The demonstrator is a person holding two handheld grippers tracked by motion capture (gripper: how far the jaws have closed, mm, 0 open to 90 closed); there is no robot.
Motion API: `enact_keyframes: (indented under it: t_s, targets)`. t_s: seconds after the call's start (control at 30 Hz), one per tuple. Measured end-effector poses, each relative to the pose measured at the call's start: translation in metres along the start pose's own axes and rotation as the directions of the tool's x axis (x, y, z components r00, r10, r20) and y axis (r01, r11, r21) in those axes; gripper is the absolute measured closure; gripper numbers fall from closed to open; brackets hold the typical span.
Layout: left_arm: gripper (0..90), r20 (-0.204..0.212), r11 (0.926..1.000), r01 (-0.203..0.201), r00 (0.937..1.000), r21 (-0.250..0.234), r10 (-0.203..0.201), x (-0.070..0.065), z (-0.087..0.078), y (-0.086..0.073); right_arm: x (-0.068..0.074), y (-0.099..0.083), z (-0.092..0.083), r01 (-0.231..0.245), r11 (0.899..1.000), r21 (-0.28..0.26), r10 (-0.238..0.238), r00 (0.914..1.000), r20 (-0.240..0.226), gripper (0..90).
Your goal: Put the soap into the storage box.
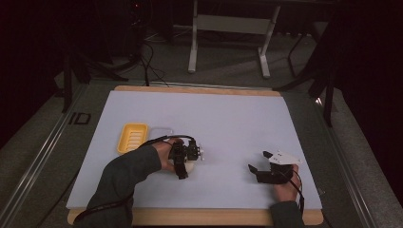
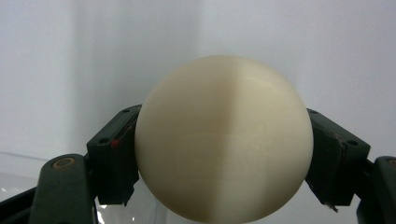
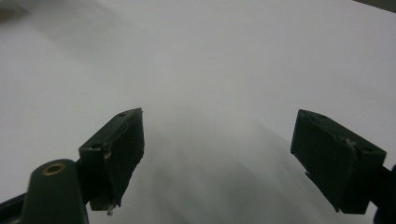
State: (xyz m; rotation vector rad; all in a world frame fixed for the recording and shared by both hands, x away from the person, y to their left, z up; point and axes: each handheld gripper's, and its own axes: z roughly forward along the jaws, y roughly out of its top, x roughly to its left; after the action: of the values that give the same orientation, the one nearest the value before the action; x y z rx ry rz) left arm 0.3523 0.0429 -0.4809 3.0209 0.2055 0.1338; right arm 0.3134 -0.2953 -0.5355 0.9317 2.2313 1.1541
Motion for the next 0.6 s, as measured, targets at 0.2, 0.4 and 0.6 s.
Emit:
enact_keyframes:
  t_s: [0.2, 0.4, 0.6]
  targets:
    - [22.9, -0.001, 0.9995, 0.029, 0.9996, -0.007, -0.029, 0.009, -0.009, -0.008, 0.000, 0.000, 0.000, 0.000, 1.000, 0.000, 0.000, 1.0000, 0.000, 17.0]
    - [22.9, -0.003, 0.9982, 0.059, 0.9982, -0.007, -0.059, 0.017, -0.016, -0.012, 0.000, 0.000, 0.000, 0.000, 1.000, 0.000, 0.000, 1.0000, 0.001, 17.0]
    - [22.9, 0.047, 0.9917, 0.119, 0.9920, -0.048, -0.117, 0.029, -0.019, -0.020, 0.000, 0.000, 0.000, -0.001, 1.000, 0.000, 0.001, 1.0000, 0.000, 17.0]
